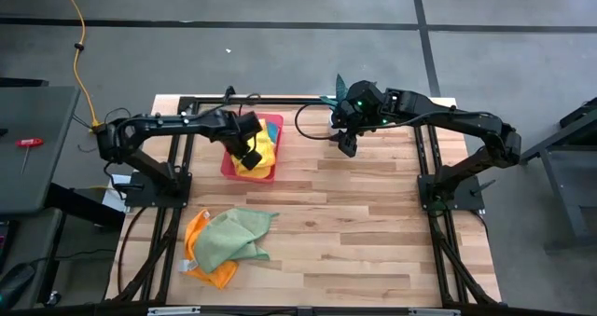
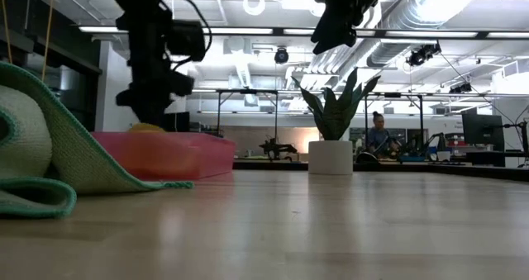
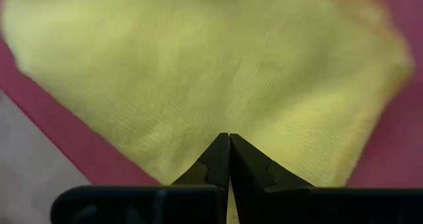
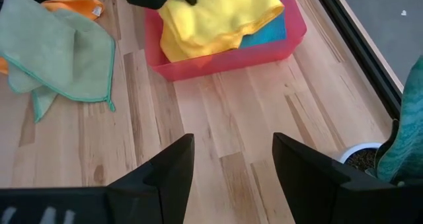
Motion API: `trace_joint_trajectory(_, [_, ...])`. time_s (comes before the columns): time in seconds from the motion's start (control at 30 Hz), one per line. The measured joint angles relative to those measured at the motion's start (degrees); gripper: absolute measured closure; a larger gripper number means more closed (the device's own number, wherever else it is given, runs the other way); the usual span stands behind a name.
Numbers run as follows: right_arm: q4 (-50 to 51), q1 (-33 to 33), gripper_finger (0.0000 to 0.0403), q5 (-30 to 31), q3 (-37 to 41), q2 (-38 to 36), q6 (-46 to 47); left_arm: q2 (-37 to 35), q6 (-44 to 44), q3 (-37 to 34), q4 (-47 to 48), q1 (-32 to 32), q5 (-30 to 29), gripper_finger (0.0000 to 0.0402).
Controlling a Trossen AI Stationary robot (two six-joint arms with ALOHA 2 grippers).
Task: Fold microfiber towels
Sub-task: Put the folded yellow microfiber towel into the pink bin
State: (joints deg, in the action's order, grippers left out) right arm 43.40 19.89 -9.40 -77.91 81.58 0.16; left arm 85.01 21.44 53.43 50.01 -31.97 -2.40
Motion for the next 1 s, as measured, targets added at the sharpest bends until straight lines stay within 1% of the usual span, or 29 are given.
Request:
trace_joint_trajectory(0.1, [0.0,0.01,0.0206,0.32,0.0,0.0,0.02,0.02,-0.5,-1.83,2.84,-0.38,-0.13,0.0401])
trace_joint_trajectory(0.23, [-0.02,0.01,0.0206,0.32,0.0,0.0,0.01,-1.52,-1.75,-1.91,3.58,-0.46,-1.89,0.0401])
trace_joint_trajectory(0.3, [0.0,-0.02,0.0206,0.32,0.0,0.0,0.03,-2.56,-3.01,-1.12,3.66,-0.71,-0.73,0.0401])
trace_joint_trajectory(0.37, [0.0,0.01,0.0206,0.32,0.0,0.0,0.54,-3.76,-4.37,0.75,5.4,-1.18,1.04,0.0401])
trace_joint_trajectory(0.47, [0.0,-0.01,0.0206,0.32,0.0,0.0,1.03,-5.64,-8.48,5.5,9.28,-2.18,1.96,0.0401])
trace_joint_trajectory(0.53, [0.0,-0.01,0.0206,0.32,0.0,0.0,0.99,-6.77,-11.72,8.93,9.93,-2.74,0.34,0.0401])
trace_joint_trajectory(0.63, [0.0,0.01,0.0206,0.32,0.0,0.0,0.77,-7.1,-14.99,12.82,7.56,-3.99,-4.2,0.0401])
trace_joint_trajectory(0.7, [0.02,0.0,0.0206,0.32,0.0,0.0,0.46,-5.44,-18.05,15.13,6.5,-5.67,-4.08,0.0395])
trace_joint_trajectory(0.8, [0.02,-0.02,0.0206,0.31,0.0,0.0,0.44,-0.58,-21.01,17.93,7.23,-8.27,-2.33,0.037])
trace_joint_trajectory(0.9, [0.02,-0.01,0.0206,0.32,0.0,0.0,0.44,4.53,-23.8,20.78,7.24,-10.39,-2.0,0.0332])
trace_joint_trajectory(1.0, [0.02,-0.02,0.0206,0.32,0.0,0.0,0.74,9.69,-26.73,23.36,7.2,-12.56,1.73,0.0287])
